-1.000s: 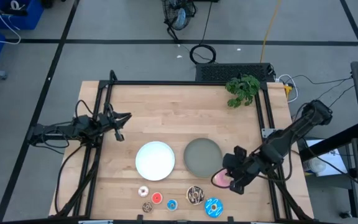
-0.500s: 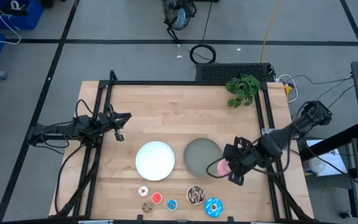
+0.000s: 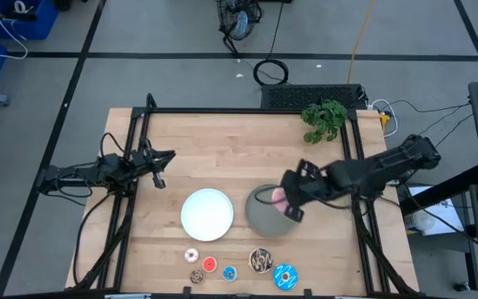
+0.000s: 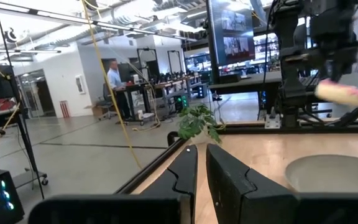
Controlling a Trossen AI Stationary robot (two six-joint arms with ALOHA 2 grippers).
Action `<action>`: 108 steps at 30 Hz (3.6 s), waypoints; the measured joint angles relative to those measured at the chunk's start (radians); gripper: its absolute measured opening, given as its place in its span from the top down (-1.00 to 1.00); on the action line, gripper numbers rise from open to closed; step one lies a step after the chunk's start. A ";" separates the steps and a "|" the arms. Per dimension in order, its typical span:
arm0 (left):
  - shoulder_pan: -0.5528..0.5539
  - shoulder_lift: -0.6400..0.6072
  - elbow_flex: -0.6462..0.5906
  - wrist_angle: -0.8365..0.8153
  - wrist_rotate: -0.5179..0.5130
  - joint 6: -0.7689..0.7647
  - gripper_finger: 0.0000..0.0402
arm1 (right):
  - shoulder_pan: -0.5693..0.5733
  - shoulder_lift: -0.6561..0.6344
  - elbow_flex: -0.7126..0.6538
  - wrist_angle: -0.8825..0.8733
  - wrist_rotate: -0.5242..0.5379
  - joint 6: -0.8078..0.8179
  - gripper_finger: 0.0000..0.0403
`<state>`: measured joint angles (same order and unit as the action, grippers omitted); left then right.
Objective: Pick & Place donuts
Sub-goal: Put the large pink donut on the gray plate, then put the large blue donut on the gray plate
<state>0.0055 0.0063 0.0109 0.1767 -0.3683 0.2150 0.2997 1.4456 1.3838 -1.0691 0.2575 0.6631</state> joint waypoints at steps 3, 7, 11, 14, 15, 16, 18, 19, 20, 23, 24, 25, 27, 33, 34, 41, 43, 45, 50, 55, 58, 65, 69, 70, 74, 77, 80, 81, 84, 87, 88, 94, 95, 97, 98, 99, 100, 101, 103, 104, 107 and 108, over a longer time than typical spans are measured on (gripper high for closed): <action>0.000 0.000 0.000 0.000 0.000 0.000 0.79 | -0.068 0.069 0.000 0.038 -0.063 -0.066 0.96; 0.000 0.000 0.000 0.000 0.000 0.003 0.79 | -0.118 0.168 0.000 0.107 -0.077 -0.208 0.96; 0.000 0.000 0.000 -0.001 0.000 0.014 0.79 | -0.152 0.244 0.000 0.164 -0.108 -0.280 0.96; 0.000 0.000 0.000 -0.001 0.000 0.016 0.79 | -0.169 0.299 0.000 0.173 -0.128 -0.308 0.96; 0.000 0.000 0.000 -0.001 0.000 0.016 0.79 | -0.171 0.317 0.000 0.169 -0.128 -0.322 0.96; 0.000 0.000 0.000 -0.001 0.000 0.016 0.79 | -0.173 0.333 -0.001 0.168 -0.128 -0.336 0.96; 0.000 0.000 0.000 -0.001 0.000 0.016 0.79 | -0.180 0.359 -0.009 0.183 -0.129 -0.369 0.96; 0.000 0.000 0.000 -0.001 0.000 0.016 0.79 | -0.183 0.367 -0.017 0.195 -0.131 -0.387 0.96; 0.000 0.000 0.000 -0.001 0.000 0.016 0.79 | -0.189 0.373 -0.025 0.209 -0.132 -0.396 0.96; 0.000 0.000 0.000 -0.001 0.000 0.016 0.79 | -0.208 0.375 -0.060 0.260 -0.148 -0.398 0.96; 0.000 0.000 0.000 -0.001 0.000 0.016 0.79 | -0.215 0.374 -0.074 0.279 -0.170 -0.398 0.96; 0.000 0.000 0.000 -0.001 0.000 0.016 0.79 | -0.221 0.374 -0.086 0.295 -0.202 -0.399 0.96; 0.000 0.000 0.000 -0.001 0.000 0.018 0.79 | -0.228 0.375 -0.107 0.320 -0.248 -0.402 0.96; 0.000 0.000 0.000 -0.001 0.000 0.020 0.79 | -0.235 0.375 -0.168 0.362 -0.202 -0.390 0.96; 0.000 0.000 0.000 -0.001 0.000 0.023 0.79 | -0.236 0.374 -0.173 0.363 -0.184 -0.391 0.96; 0.000 0.000 0.000 -0.001 0.000 0.026 0.79 | -0.235 0.374 -0.180 0.363 -0.104 -0.397 0.96; 0.000 0.000 0.000 -0.001 0.000 0.026 0.79 | -0.234 0.374 -0.180 0.364 -0.145 -0.425 0.96; 0.000 0.000 0.000 -0.001 0.000 0.026 0.79 | -0.232 0.374 -0.180 0.364 -0.153 -0.433 0.94; 0.000 0.000 0.000 -0.001 0.000 0.026 0.79 | -0.233 0.374 -0.180 0.362 -0.154 -0.376 0.63; 0.000 0.000 0.000 -0.001 0.000 0.032 0.79 | -0.233 0.360 -0.181 0.354 -0.102 -0.361 0.20; 0.000 0.000 0.000 -0.002 0.000 0.034 0.79 | -0.233 0.327 -0.180 0.349 -0.101 -0.361 0.02; 0.000 0.000 0.000 -0.009 0.000 0.038 0.79 | -0.230 0.225 -0.180 0.351 -0.098 -0.336 -0.14; 0.000 0.000 0.000 -0.010 -0.001 0.038 0.79 | -0.230 0.186 -0.180 0.351 -0.098 -0.339 -0.15; 0.000 0.000 0.000 -0.011 -0.001 0.038 0.79 | -0.230 0.176 -0.180 0.350 -0.099 -0.336 -0.15; 0.000 0.000 0.000 -0.017 -0.001 0.039 0.79 | -0.217 0.114 -0.180 0.348 -0.181 -0.306 -0.12; 0.000 0.000 0.000 -0.017 -0.001 0.040 0.79 | -0.182 0.060 -0.180 0.346 -0.313 -0.246 -0.08; 0.000 0.000 0.000 -0.017 -0.001 0.045 0.79 | -0.104 0.009 -0.179 0.348 -0.288 -0.196 0.02; 0.000 0.000 0.000 -0.016 -0.001 0.045 0.79 | -0.073 -0.003 -0.179 0.342 -0.267 -0.182 0.07; 0.000 0.000 0.000 -0.015 -0.001 0.045 0.79 | 0.017 -0.028 -0.179 0.338 -0.210 -0.116 0.30; 0.000 0.000 0.000 0.001 -0.001 0.037 0.79 | 0.108 -0.032 -0.179 0.336 -0.179 -0.036 0.60; 0.000 0.000 0.000 0.006 -0.001 0.034 0.79 | 0.141 -0.029 -0.179 0.332 -0.180 -0.015 0.70; 0.000 0.000 0.000 0.012 -0.001 0.010 0.79 | 0.315 0.049 -0.168 0.409 -0.180 0.104 0.97; 0.000 0.000 0.000 0.012 -0.001 0.003 0.79 | 0.337 0.079 -0.152 0.442 -0.179 0.107 0.98; 0.000 0.000 0.000 0.012 -0.001 -0.007 0.79 | 0.377 0.150 -0.098 0.474 -0.179 0.099 0.99; 0.000 0.000 0.000 0.012 -0.001 -0.008 0.79 | 0.391 0.190 -0.056 0.459 -0.178 0.095 1.00; 0.000 0.000 0.000 0.012 -0.001 -0.007 0.79 | 0.402 0.234 -0.007 0.428 -0.180 0.094 1.00; 0.000 0.000 0.000 0.012 -0.001 -0.007 0.79 | 0.412 0.274 0.045 0.367 -0.182 0.098 1.00; 0.000 0.000 0.000 0.012 -0.001 -0.008 0.79 | 0.422 0.315 0.102 0.290 -0.185 0.113 1.00; 0.000 0.000 0.000 0.013 0.000 -0.014 0.79 | 0.435 0.386 0.214 0.127 -0.183 0.134 1.00; 0.000 0.000 0.000 0.016 -0.001 -0.016 0.79 | 0.440 0.413 0.260 0.066 -0.181 0.133 1.00; 0.000 0.000 0.000 0.018 0.000 -0.036 0.79 | 0.451 0.469 0.341 0.037 -0.177 0.071 1.00; 0.000 0.000 0.000 0.018 0.000 -0.043 0.79 | 0.455 0.478 0.347 0.056 -0.182 0.042 1.00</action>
<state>0.0053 0.0065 0.0109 0.1944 -0.3683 0.1719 0.7545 1.9234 1.7312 -1.0133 0.0754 0.7050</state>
